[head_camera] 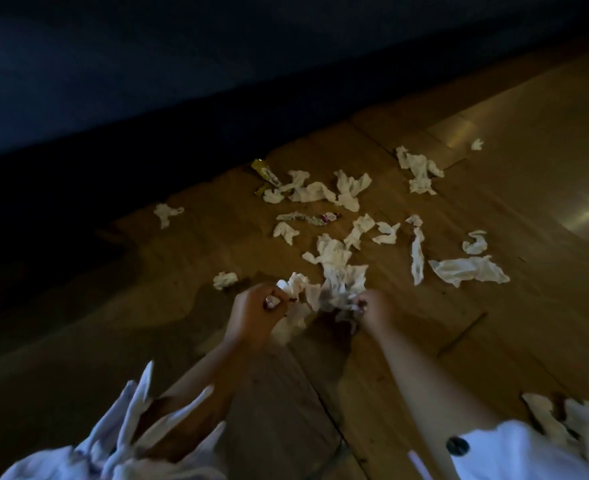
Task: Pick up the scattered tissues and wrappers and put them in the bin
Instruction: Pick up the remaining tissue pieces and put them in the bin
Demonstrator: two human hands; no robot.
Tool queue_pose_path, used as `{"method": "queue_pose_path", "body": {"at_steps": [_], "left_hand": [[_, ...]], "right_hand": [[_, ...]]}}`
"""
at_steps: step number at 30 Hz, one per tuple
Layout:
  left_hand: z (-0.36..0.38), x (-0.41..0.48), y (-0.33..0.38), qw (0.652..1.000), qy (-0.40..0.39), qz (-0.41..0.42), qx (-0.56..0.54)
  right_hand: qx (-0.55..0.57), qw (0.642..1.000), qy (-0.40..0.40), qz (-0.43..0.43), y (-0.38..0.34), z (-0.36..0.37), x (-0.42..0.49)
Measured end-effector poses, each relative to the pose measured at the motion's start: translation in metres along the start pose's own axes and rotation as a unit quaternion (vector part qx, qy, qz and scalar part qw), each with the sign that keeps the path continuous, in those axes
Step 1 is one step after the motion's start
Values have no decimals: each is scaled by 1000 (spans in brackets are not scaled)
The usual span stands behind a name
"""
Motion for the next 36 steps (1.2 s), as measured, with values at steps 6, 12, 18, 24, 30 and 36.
{"method": "queue_pose_path", "body": {"at_steps": [6,12,18,24,30,36], "left_hand": [[-68,-24,41,997,58,-36,-35],[-158,-80,79,980,158,-83,-86],[-227,-124,55,967,201,-120,-102],[-303,-172,23,952,271,-129,-54],[-428,-236,-8,911,388,-139,-12],[-514,-313,-38,812,567,-112,-83]], "right_hand": [[111,991,22,-73,-53,-18,-67],[188,968,-32,-161,-139,-11,-146],[209,955,-131,-165,-185,36,-187],[183,936,-193,-229,-261,100,-233],[186,892,-263,-316,-364,178,-310],[190,850,-339,-355,-451,249,-398]]}}
Point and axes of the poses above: each hand's wrist, its own x-axis towards the middle knuckle, its own z-axis out of the palm, y = z × x, the point moved 10 cm from there along x, towards the middle knuckle, and after that the axes turned 7 degrees about z, right-handed, at the moved point
